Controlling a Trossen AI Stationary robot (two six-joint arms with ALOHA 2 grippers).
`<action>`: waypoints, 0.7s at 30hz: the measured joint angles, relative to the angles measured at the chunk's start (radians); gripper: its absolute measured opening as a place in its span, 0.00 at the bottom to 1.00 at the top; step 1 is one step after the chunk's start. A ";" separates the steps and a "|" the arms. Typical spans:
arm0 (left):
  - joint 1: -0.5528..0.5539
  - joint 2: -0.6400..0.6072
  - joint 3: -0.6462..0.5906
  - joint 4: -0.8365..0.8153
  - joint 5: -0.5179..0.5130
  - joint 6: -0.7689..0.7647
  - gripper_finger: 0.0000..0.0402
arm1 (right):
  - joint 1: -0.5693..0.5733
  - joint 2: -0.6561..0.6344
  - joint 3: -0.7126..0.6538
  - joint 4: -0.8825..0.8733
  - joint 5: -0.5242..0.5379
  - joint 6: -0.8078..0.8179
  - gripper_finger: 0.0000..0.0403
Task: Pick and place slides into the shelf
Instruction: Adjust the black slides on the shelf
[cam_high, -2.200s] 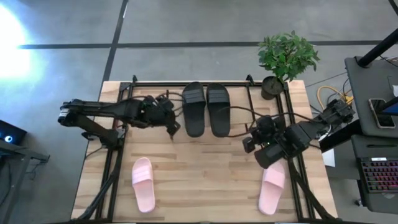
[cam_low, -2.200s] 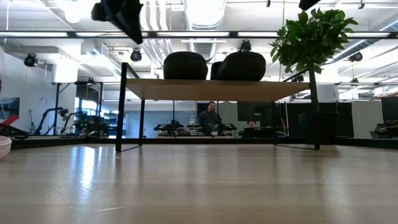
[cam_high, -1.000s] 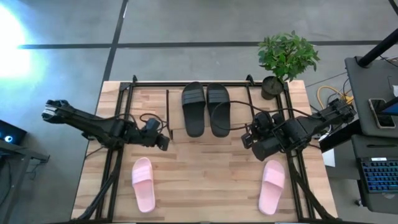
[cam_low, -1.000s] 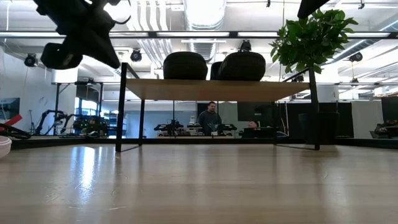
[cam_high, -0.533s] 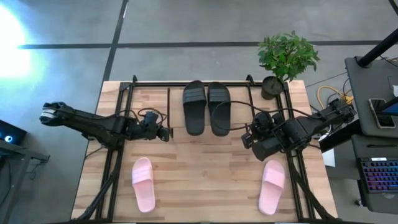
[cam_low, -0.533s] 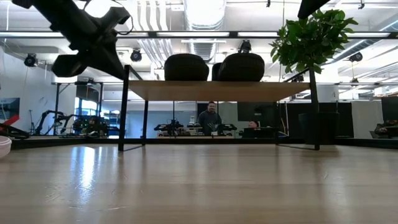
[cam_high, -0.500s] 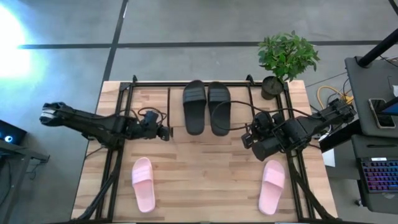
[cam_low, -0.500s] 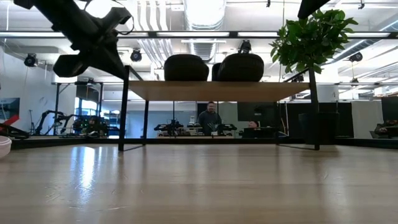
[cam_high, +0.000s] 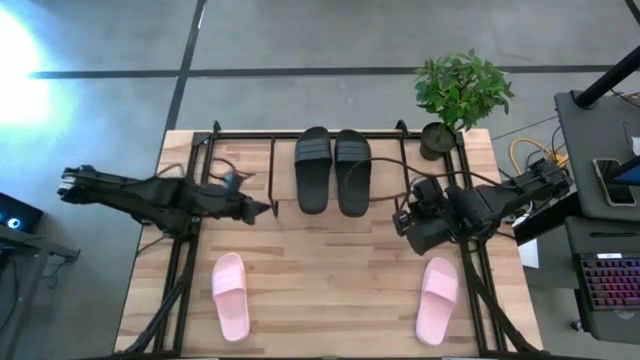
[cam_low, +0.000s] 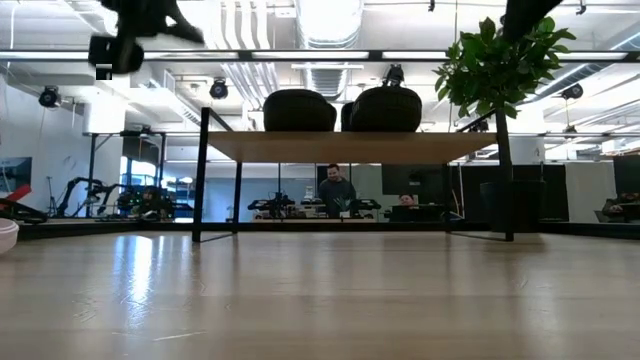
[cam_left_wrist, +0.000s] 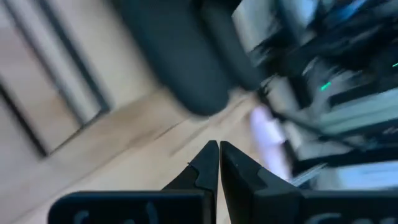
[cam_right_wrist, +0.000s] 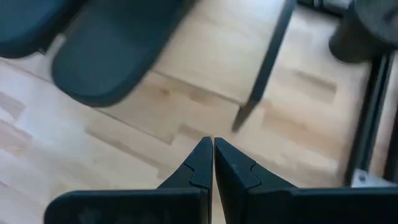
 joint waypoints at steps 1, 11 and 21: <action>0.000 -0.005 0.020 0.003 -0.022 0.009 0.00 | -0.026 0.000 0.000 0.006 -0.023 -0.025 0.02; 0.111 0.132 0.257 -0.106 -0.042 0.273 0.00 | -0.418 0.007 0.000 0.246 -0.224 -0.480 0.02; 0.435 0.231 0.267 -0.119 0.262 0.456 0.00 | -0.689 0.070 -0.017 0.386 -0.417 -0.710 0.02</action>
